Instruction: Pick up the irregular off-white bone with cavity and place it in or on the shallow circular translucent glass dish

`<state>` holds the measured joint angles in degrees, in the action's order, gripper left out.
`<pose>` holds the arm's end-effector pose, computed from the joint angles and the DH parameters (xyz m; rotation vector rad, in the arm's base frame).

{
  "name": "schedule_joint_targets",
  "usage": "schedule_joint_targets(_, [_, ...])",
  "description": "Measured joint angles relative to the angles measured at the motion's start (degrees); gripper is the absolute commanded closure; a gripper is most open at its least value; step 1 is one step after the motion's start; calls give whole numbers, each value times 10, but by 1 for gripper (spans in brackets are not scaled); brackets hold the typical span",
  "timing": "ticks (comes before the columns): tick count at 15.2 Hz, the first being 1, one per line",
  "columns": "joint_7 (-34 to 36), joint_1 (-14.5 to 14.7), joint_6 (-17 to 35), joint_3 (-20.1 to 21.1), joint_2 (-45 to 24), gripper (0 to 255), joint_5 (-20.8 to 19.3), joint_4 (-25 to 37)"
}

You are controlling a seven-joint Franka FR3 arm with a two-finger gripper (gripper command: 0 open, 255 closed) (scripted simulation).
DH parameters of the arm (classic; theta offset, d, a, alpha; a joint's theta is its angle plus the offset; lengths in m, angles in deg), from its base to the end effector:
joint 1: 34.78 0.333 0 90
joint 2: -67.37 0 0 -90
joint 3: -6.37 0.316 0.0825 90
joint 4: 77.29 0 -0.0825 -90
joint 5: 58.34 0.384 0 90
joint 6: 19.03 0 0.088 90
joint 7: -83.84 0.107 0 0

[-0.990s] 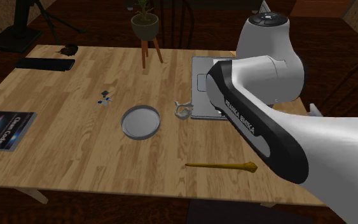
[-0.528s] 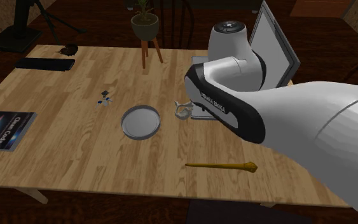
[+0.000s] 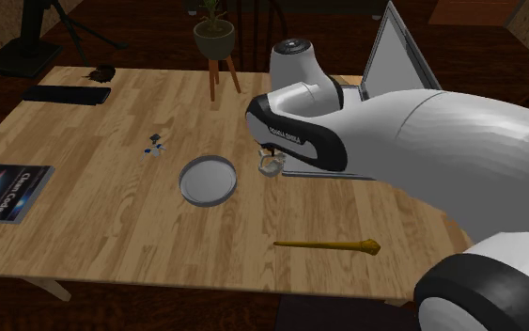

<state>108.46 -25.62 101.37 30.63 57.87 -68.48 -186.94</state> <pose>0.5091 0.3151 0.4195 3.0615 0.3598 0.1171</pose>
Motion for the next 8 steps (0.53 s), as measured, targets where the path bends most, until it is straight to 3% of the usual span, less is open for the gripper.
schedule_joint_targets(5, [44, 38, -4, 0, -111, 0, -44, 99])
schedule_joint_targets(8, [54, 47, 8, -2, -136, 0, -55, 109])
